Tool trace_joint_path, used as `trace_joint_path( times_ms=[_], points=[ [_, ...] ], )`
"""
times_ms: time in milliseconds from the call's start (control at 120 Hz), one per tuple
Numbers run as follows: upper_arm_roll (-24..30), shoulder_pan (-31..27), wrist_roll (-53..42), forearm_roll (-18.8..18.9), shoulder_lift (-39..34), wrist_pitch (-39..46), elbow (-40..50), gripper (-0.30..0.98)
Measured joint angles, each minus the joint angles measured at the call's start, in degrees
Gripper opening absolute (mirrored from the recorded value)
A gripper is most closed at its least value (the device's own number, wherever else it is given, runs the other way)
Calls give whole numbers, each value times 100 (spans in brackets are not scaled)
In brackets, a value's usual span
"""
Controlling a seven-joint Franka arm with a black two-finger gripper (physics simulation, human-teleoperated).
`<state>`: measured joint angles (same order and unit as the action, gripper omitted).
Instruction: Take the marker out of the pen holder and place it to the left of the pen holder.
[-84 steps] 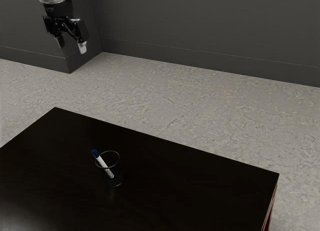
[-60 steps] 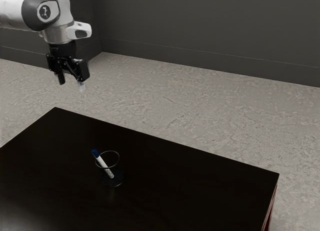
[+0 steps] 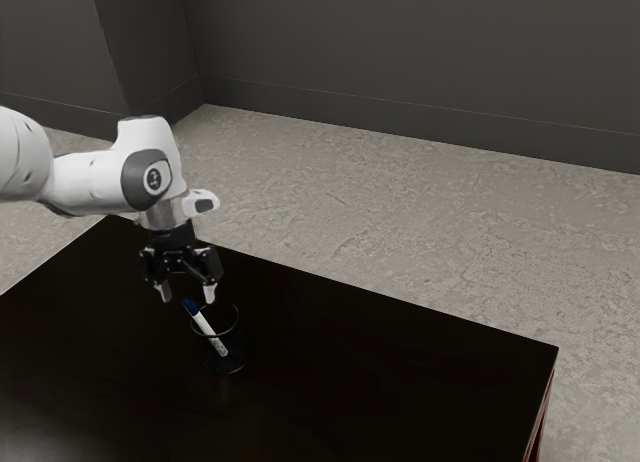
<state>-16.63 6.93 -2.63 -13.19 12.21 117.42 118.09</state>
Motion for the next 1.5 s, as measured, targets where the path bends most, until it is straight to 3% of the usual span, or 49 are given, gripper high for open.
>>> trace_joint_path(
  times_ms=[342, 958, 1275, 1500],
  points=[
    [-42, 40, 148, -146, -129, 394, -131, 66],
    [-42, 263, 62, -274, -1043, 789, 1101, 66],
    [-42, 385, -209, 132, -1198, 885, 1245, 65],
    [-37, 468, -450, 158, -1340, 902, 1433, 66]
  ],
)
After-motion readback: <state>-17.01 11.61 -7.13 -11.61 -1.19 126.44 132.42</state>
